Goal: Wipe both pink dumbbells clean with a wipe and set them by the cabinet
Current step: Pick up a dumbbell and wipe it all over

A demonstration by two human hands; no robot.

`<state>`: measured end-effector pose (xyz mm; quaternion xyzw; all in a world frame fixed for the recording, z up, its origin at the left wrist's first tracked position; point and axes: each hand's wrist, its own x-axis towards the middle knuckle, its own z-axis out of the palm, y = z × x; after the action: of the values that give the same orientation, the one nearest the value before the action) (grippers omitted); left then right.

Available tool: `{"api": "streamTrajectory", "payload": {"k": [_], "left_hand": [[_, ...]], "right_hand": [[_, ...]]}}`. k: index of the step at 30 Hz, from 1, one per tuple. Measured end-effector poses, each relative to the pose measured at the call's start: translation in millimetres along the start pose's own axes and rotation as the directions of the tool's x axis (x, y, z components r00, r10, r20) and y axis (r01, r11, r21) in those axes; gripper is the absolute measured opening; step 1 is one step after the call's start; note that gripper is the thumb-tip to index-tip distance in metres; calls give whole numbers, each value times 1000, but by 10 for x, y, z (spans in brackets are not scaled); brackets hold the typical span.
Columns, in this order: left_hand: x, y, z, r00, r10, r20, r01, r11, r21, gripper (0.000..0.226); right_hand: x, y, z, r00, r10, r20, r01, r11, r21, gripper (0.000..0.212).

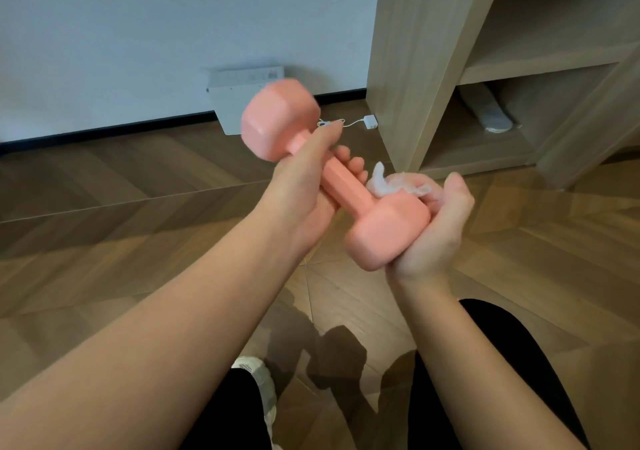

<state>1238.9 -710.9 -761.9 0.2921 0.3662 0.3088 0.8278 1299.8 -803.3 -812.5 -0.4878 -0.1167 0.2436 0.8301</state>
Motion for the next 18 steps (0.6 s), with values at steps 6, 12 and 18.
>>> {"api": "streamTrajectory", "payload": {"k": [6, 12, 18], "left_hand": [[18, 21, -103, 979, -116, -170, 89, 984, -154, 35], [15, 143, -70, 999, 35, 7, -34, 994, -108, 43], [-29, 199, -94, 983, 88, 160, -68, 990, -126, 47]], "right_hand": [[-111, 216, -73, 896, -314, 314, 413, 850, -327, 47], [-9, 132, 60, 955, 174, 242, -181, 984, 4, 46], [-42, 72, 65, 747, 546, 380, -636, 754, 164, 48]]}}
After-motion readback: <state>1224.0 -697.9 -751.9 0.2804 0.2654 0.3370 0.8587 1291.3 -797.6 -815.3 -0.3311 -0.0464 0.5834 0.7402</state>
